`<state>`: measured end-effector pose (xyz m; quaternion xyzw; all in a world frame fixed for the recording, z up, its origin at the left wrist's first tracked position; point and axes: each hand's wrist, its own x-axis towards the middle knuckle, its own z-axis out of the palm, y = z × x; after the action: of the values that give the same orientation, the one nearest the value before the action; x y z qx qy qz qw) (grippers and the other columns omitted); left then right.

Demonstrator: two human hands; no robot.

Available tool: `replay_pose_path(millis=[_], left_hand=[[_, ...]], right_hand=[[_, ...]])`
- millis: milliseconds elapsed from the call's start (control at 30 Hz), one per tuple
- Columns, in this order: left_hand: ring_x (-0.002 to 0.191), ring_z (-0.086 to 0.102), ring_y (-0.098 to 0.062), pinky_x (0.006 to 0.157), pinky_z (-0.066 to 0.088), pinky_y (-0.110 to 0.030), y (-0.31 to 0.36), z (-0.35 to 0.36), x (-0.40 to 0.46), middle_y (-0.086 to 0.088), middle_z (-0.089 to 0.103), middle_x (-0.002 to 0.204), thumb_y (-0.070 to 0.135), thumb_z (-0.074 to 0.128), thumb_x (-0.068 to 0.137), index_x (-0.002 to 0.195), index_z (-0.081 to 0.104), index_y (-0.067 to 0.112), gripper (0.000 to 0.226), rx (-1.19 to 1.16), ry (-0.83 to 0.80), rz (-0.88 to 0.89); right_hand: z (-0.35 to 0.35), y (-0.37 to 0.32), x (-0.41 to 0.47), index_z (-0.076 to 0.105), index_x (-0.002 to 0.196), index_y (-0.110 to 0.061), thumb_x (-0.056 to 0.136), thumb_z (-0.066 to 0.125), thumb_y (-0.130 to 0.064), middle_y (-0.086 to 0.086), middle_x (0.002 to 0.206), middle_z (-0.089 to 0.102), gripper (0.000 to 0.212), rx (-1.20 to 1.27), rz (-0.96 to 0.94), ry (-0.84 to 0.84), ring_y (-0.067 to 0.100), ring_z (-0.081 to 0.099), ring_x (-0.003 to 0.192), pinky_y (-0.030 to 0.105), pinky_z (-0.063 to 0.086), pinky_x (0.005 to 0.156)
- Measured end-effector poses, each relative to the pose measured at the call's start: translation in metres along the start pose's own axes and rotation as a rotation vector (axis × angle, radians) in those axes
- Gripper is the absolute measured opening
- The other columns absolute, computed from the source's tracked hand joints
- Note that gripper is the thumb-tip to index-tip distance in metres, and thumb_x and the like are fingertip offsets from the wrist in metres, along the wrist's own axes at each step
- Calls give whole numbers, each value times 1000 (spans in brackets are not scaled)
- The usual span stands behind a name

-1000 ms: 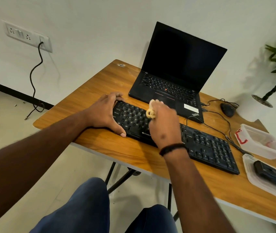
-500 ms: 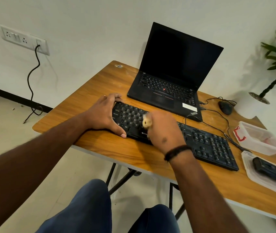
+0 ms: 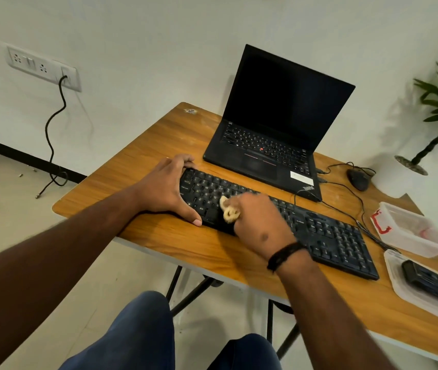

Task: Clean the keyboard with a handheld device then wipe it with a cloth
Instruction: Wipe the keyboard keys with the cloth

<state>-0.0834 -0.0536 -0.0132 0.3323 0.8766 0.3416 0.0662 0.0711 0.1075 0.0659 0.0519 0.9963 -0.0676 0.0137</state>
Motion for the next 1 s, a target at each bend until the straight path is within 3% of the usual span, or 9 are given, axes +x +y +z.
replay_pose_path(millis=[67,167,300,533,700,867,1000], left_hand=[[140,26,-13,117,28,-36,3,-1,-1,18,30,138,63,95,36,154,17,25,146,-8,0,14],[141,26,-15,118,26,-36,5,-1,-2,14,34,143,60,96,38,155,17,24,145,2,3,12],[141,27,-16,117,28,-37,3,-1,-1,6,37,150,65,95,35,154,18,24,147,23,17,-3],[141,27,-16,118,30,-39,0,-1,-1,7,34,151,86,81,21,152,17,27,157,4,-1,-8],[141,27,-15,120,28,-39,2,-2,-3,10,35,148,78,86,28,153,19,26,151,-12,-3,2],[140,26,-15,116,27,-35,4,0,-2,6,37,149,62,96,36,153,19,24,145,4,24,5],[140,27,-15,116,29,-36,0,0,0,6,37,150,73,91,28,152,19,27,150,4,19,-12]], right_hand=[[-9,4,20,59,86,-15,91,47,1,3,86,58,21,-24,53,125,22,54,79,26,41,65],[-2,-6,47,62,96,-10,89,47,4,8,98,63,21,-30,62,289,25,61,87,34,50,73],[24,-21,43,63,109,-7,96,45,-2,13,112,64,23,-94,40,163,28,59,106,38,50,87],[10,-14,1,63,113,-12,97,48,-8,8,110,64,22,-82,-26,24,24,61,102,34,51,90],[-5,5,48,66,97,-11,93,49,-3,12,95,68,19,29,188,263,28,65,86,36,54,75],[24,-14,33,64,109,-8,99,48,-9,12,109,65,19,-66,150,186,27,61,104,37,52,90],[22,-13,-1,61,116,-12,99,48,-11,9,117,62,22,-92,46,104,22,59,108,35,50,96]])
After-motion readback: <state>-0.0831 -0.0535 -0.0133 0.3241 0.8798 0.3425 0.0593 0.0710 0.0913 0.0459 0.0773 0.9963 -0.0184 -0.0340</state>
